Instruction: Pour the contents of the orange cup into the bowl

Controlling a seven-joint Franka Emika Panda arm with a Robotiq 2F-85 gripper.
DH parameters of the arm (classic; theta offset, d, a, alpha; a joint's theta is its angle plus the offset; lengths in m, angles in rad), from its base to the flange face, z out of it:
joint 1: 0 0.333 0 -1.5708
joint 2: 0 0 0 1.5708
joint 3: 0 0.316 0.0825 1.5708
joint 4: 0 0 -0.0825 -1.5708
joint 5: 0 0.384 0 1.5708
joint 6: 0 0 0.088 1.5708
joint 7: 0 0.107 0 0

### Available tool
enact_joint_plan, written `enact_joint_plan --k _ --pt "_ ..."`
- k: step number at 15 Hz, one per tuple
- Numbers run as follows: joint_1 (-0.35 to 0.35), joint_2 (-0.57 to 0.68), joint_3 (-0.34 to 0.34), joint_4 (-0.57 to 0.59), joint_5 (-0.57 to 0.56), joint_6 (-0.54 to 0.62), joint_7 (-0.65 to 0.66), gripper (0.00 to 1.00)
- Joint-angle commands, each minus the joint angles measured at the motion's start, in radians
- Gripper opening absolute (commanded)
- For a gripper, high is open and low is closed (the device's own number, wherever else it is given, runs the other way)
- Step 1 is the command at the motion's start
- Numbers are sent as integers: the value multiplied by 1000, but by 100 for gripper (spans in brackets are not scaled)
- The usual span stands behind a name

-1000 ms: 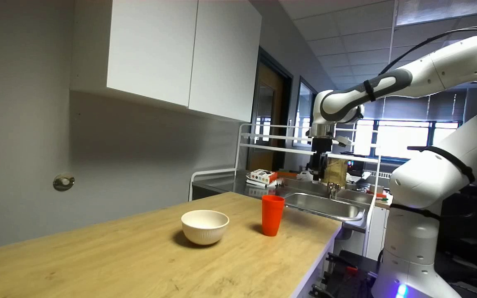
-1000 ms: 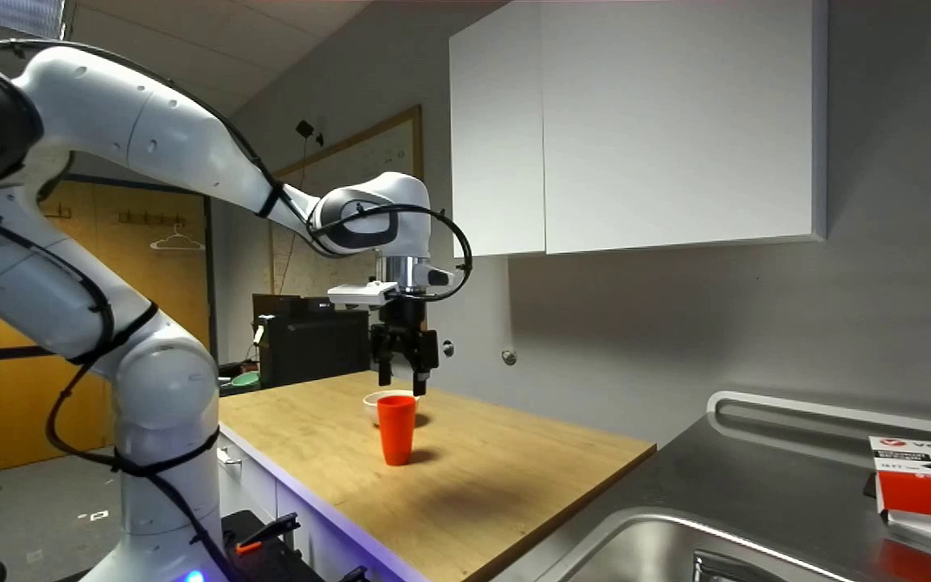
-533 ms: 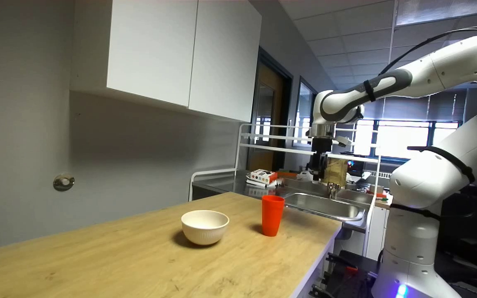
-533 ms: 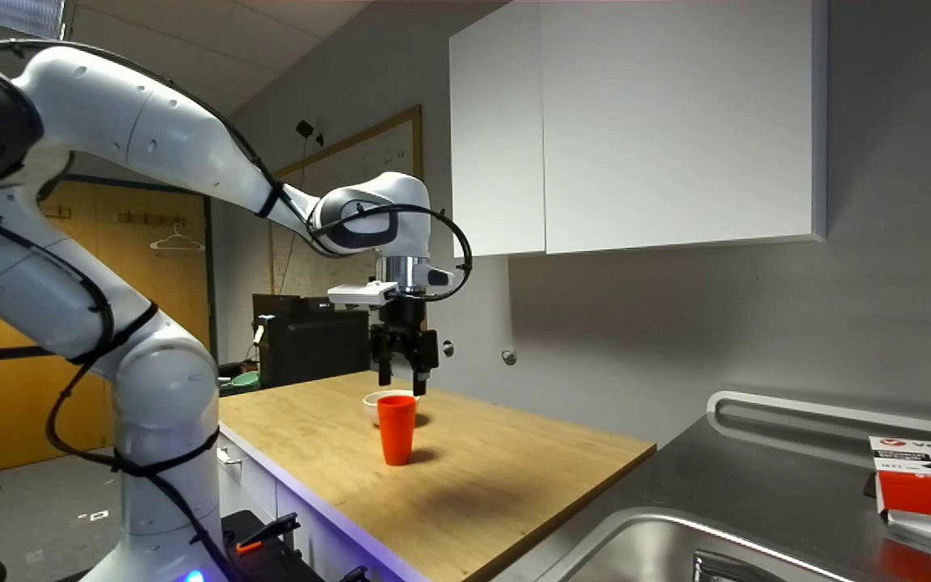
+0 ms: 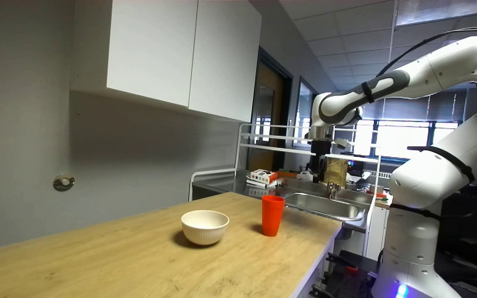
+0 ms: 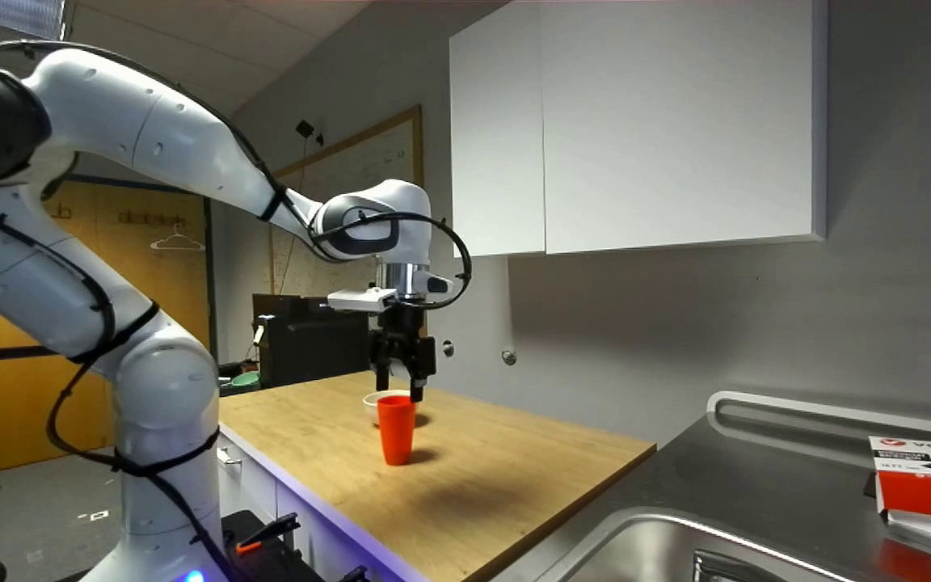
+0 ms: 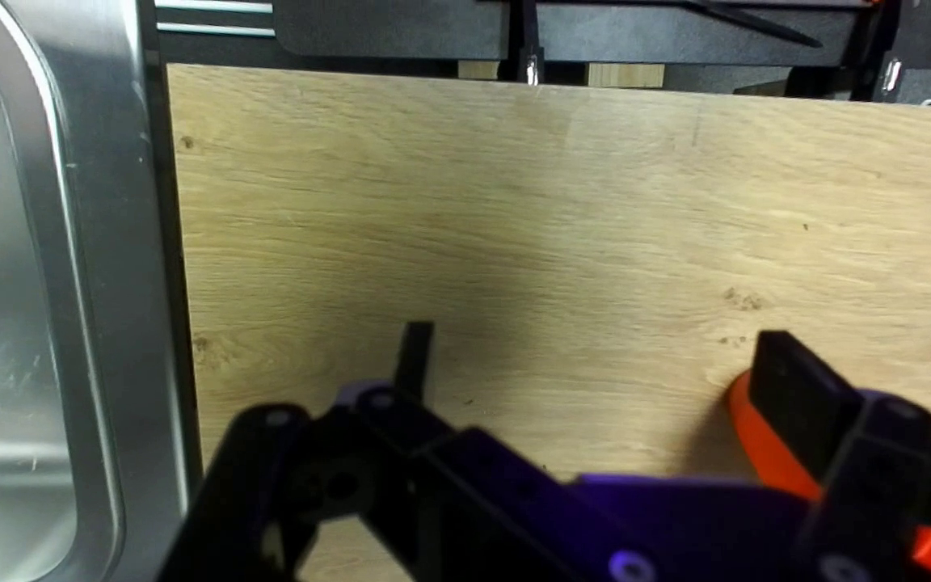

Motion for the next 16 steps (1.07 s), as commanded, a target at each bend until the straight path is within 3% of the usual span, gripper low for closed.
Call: enact_joint_plan --k 1,12,16 --pt "20 17 25 -19 50 22 44 100" --pt "120 95 142 -22 294 114 226 100" --pt "147 146 198 12 327 164 297 100"
